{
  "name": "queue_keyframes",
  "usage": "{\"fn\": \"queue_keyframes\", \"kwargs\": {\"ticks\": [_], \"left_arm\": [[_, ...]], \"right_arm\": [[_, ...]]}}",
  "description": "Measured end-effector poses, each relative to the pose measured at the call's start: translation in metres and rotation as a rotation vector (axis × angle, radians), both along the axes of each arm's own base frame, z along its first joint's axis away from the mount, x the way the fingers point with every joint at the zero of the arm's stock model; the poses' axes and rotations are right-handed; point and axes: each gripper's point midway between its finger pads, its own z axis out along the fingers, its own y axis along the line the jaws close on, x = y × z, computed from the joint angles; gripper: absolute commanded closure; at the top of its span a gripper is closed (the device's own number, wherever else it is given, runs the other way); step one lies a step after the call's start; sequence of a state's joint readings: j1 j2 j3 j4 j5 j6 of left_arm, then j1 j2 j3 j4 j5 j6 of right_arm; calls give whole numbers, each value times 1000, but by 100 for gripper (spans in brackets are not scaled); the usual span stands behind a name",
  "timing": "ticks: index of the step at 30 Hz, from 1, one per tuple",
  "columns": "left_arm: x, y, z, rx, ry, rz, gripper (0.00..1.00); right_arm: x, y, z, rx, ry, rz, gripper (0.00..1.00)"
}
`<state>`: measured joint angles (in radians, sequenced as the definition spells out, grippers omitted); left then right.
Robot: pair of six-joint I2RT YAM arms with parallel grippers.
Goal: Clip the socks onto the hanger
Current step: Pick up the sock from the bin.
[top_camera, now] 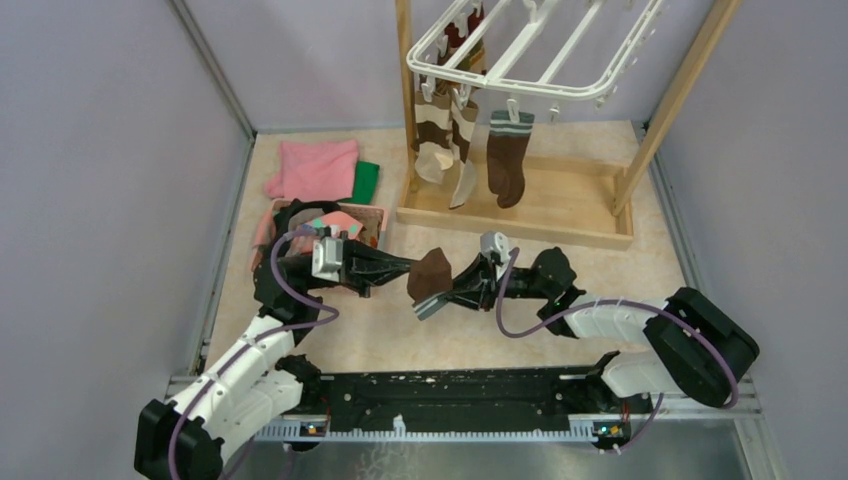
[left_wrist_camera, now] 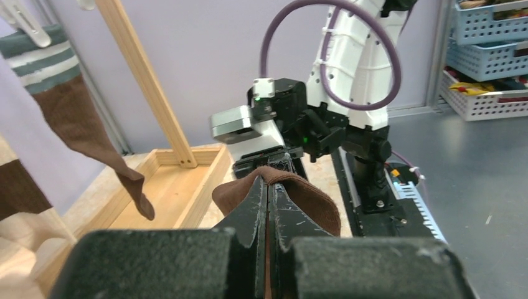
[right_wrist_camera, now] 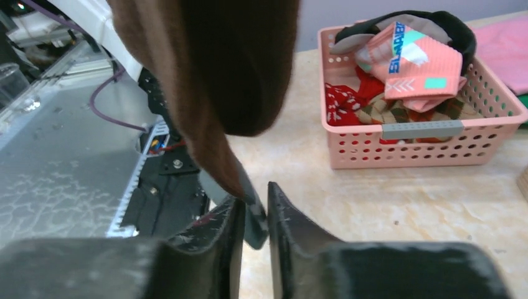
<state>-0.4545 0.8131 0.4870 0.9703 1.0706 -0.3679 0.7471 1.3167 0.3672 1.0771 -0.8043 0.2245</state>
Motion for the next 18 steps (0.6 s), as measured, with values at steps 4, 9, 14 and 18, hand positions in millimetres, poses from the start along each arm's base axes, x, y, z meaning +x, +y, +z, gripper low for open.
{"fn": "queue_keyframes", "kwargs": {"ticks": [4,9,14,18], "left_arm": [[10,0,-2,-5,8,49,100],[30,1,-1,-28,37,148,78],[80,11,-14,-52,182,397,52],[120,24,-46,-17,339,595,50]], "right_arm": [[-6,1,6,18,11,26,100],[-15,-2,30,84,-8,56,100],[-22,-5,42,112,7,80,100],[-28,-8,44,124,63,97,100]]}}
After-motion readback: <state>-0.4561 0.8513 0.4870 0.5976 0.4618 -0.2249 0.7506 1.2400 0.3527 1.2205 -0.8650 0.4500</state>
